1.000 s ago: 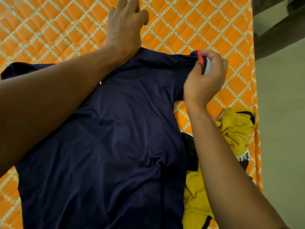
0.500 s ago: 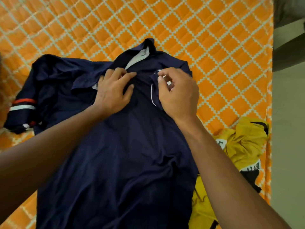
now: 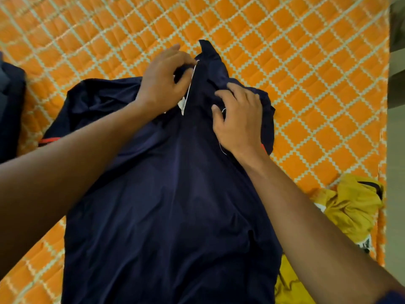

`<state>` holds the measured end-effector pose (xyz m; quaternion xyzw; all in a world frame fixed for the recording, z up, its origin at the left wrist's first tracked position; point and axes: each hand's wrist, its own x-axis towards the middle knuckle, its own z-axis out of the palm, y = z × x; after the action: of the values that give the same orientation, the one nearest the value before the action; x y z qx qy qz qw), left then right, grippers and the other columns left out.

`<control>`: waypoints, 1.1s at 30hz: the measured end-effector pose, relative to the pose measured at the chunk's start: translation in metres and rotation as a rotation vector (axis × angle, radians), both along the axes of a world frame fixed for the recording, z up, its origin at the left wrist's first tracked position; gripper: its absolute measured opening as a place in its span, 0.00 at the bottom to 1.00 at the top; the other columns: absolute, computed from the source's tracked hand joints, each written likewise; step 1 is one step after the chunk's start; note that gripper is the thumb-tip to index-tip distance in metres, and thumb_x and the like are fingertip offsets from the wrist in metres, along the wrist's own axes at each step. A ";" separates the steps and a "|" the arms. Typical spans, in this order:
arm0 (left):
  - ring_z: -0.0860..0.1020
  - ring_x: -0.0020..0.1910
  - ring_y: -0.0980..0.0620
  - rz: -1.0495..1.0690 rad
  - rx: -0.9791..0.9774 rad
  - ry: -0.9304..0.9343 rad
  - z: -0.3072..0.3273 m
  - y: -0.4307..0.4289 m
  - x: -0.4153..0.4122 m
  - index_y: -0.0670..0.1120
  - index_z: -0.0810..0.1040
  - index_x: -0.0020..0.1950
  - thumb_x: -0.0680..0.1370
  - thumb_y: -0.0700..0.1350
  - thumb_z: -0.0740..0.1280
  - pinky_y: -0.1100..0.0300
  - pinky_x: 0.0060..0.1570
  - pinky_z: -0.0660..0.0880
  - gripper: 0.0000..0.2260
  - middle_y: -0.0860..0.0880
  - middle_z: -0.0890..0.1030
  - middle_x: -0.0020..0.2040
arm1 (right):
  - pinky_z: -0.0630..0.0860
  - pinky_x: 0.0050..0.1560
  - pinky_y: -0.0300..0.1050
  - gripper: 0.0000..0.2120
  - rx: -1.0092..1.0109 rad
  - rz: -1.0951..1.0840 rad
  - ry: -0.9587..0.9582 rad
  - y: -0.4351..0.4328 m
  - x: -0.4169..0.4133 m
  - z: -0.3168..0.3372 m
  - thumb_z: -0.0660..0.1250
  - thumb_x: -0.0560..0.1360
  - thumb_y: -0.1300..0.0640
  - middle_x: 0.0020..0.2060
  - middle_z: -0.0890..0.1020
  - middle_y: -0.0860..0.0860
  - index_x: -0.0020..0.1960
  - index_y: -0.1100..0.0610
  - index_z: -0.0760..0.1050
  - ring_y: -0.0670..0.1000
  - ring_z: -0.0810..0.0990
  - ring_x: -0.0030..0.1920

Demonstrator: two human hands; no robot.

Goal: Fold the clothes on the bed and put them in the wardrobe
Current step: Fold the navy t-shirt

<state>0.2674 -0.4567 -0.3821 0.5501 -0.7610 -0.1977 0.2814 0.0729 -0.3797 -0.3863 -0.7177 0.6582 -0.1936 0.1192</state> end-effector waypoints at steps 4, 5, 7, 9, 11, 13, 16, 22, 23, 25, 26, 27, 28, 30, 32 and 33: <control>0.74 0.61 0.41 0.198 0.091 -0.258 0.014 0.022 0.031 0.49 0.77 0.65 0.75 0.55 0.69 0.53 0.60 0.68 0.20 0.45 0.78 0.60 | 0.70 0.69 0.58 0.21 0.152 0.168 -0.010 -0.051 0.025 -0.012 0.66 0.79 0.50 0.75 0.70 0.53 0.71 0.52 0.74 0.57 0.66 0.75; 0.73 0.62 0.38 0.236 0.243 -0.414 0.013 0.022 0.041 0.50 0.73 0.69 0.74 0.58 0.70 0.47 0.58 0.70 0.25 0.43 0.75 0.63 | 0.65 0.74 0.58 0.24 0.213 0.184 0.027 -0.060 0.031 -0.016 0.65 0.80 0.48 0.79 0.65 0.54 0.74 0.52 0.70 0.57 0.61 0.78; 0.75 0.59 0.35 0.269 0.373 -0.572 0.008 0.011 0.053 0.47 0.73 0.68 0.76 0.58 0.68 0.43 0.52 0.73 0.24 0.39 0.76 0.61 | 0.54 0.79 0.58 0.29 0.285 0.201 0.115 -0.068 0.036 -0.029 0.60 0.83 0.43 0.82 0.54 0.54 0.80 0.50 0.61 0.57 0.52 0.81; 0.78 0.53 0.35 0.277 0.411 -0.479 0.010 -0.007 0.051 0.43 0.78 0.58 0.79 0.52 0.65 0.45 0.47 0.75 0.14 0.39 0.80 0.53 | 0.47 0.80 0.60 0.30 0.277 0.229 0.178 -0.067 0.038 -0.038 0.54 0.84 0.40 0.83 0.48 0.54 0.83 0.48 0.53 0.58 0.47 0.82; 0.78 0.48 0.41 0.345 0.460 -0.302 0.017 -0.033 0.047 0.43 0.79 0.52 0.78 0.50 0.67 0.50 0.44 0.73 0.11 0.41 0.80 0.48 | 0.43 0.79 0.61 0.31 0.245 0.225 0.209 -0.066 0.038 -0.045 0.50 0.84 0.38 0.83 0.46 0.55 0.83 0.47 0.50 0.58 0.45 0.82; 0.79 0.43 0.47 0.473 0.550 -0.029 0.022 -0.056 0.048 0.46 0.80 0.51 0.76 0.48 0.67 0.53 0.42 0.74 0.08 0.45 0.80 0.46 | 0.41 0.79 0.61 0.31 0.257 0.195 0.199 -0.066 0.039 -0.047 0.48 0.84 0.37 0.83 0.44 0.55 0.83 0.46 0.48 0.58 0.43 0.82; 0.76 0.34 0.63 0.615 0.642 0.407 0.020 -0.079 0.057 0.45 0.77 0.55 0.79 0.45 0.65 0.69 0.41 0.76 0.07 0.43 0.82 0.54 | 0.39 0.78 0.62 0.31 0.298 0.147 0.184 -0.072 0.044 -0.044 0.48 0.84 0.36 0.83 0.42 0.54 0.83 0.45 0.47 0.57 0.41 0.82; 0.77 0.49 0.58 0.677 0.286 0.360 0.015 -0.039 0.060 0.49 0.80 0.56 0.74 0.48 0.67 0.64 0.54 0.75 0.12 0.56 0.79 0.48 | 0.45 0.78 0.65 0.29 0.228 0.076 0.051 -0.072 0.062 -0.019 0.52 0.84 0.40 0.83 0.48 0.54 0.82 0.50 0.56 0.58 0.44 0.82; 0.76 0.52 0.58 0.634 0.228 0.277 0.013 -0.020 0.067 0.49 0.81 0.56 0.73 0.48 0.66 0.65 0.57 0.72 0.13 0.54 0.80 0.51 | 0.50 0.78 0.65 0.28 0.171 0.100 0.011 -0.065 0.069 -0.016 0.54 0.84 0.41 0.83 0.52 0.55 0.81 0.51 0.61 0.58 0.48 0.82; 0.77 0.54 0.53 0.538 0.139 0.182 0.010 0.029 0.086 0.46 0.81 0.56 0.74 0.48 0.65 0.59 0.59 0.73 0.14 0.47 0.81 0.54 | 0.59 0.76 0.63 0.26 0.083 0.217 -0.043 -0.043 0.088 -0.014 0.58 0.82 0.43 0.80 0.60 0.57 0.77 0.54 0.68 0.60 0.57 0.80; 0.77 0.55 0.48 0.487 0.065 0.093 0.008 0.056 0.097 0.45 0.80 0.57 0.74 0.48 0.66 0.55 0.59 0.73 0.14 0.44 0.80 0.55 | 0.62 0.75 0.61 0.26 0.055 0.293 -0.047 -0.032 0.099 -0.015 0.61 0.81 0.44 0.79 0.63 0.58 0.75 0.55 0.71 0.60 0.60 0.79; 0.76 0.58 0.44 0.459 0.023 -0.036 0.004 0.082 0.110 0.44 0.79 0.59 0.75 0.48 0.68 0.52 0.59 0.72 0.15 0.42 0.79 0.58 | 0.64 0.74 0.61 0.25 0.054 0.363 -0.048 -0.022 0.111 -0.018 0.62 0.81 0.45 0.79 0.64 0.58 0.74 0.56 0.72 0.61 0.62 0.78; 0.74 0.62 0.41 0.446 0.030 -0.175 0.001 0.106 0.123 0.45 0.77 0.63 0.74 0.49 0.69 0.49 0.61 0.70 0.19 0.41 0.76 0.62 | 0.64 0.75 0.61 0.25 0.078 0.422 -0.047 -0.012 0.122 -0.021 0.63 0.80 0.46 0.79 0.64 0.58 0.74 0.56 0.72 0.61 0.61 0.78; 0.71 0.67 0.38 0.539 0.211 -0.381 -0.003 0.142 0.161 0.48 0.72 0.71 0.72 0.52 0.72 0.45 0.64 0.68 0.28 0.41 0.72 0.68 | 0.61 0.76 0.61 0.25 0.137 0.527 -0.010 0.002 0.147 -0.025 0.62 0.81 0.46 0.80 0.61 0.55 0.76 0.54 0.69 0.59 0.58 0.80; 0.73 0.64 0.35 0.631 0.406 -0.412 -0.002 0.162 0.197 0.47 0.73 0.70 0.71 0.51 0.70 0.43 0.62 0.72 0.27 0.38 0.74 0.65 | 0.56 0.78 0.60 0.26 0.189 0.592 0.030 0.009 0.171 -0.027 0.60 0.83 0.46 0.82 0.57 0.53 0.78 0.52 0.65 0.57 0.53 0.81; 0.75 0.61 0.35 0.642 0.442 -0.389 -0.002 0.163 0.209 0.47 0.76 0.65 0.71 0.50 0.68 0.42 0.58 0.74 0.23 0.38 0.76 0.62 | 0.54 0.78 0.60 0.26 0.226 0.595 0.060 0.009 0.179 -0.029 0.59 0.83 0.45 0.82 0.56 0.52 0.79 0.51 0.63 0.56 0.52 0.81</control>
<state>0.4764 -0.2935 -0.3842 0.8328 -0.5296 -0.1511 0.0556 0.2524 -0.3704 -0.4154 -0.8663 0.4398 -0.0545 0.2303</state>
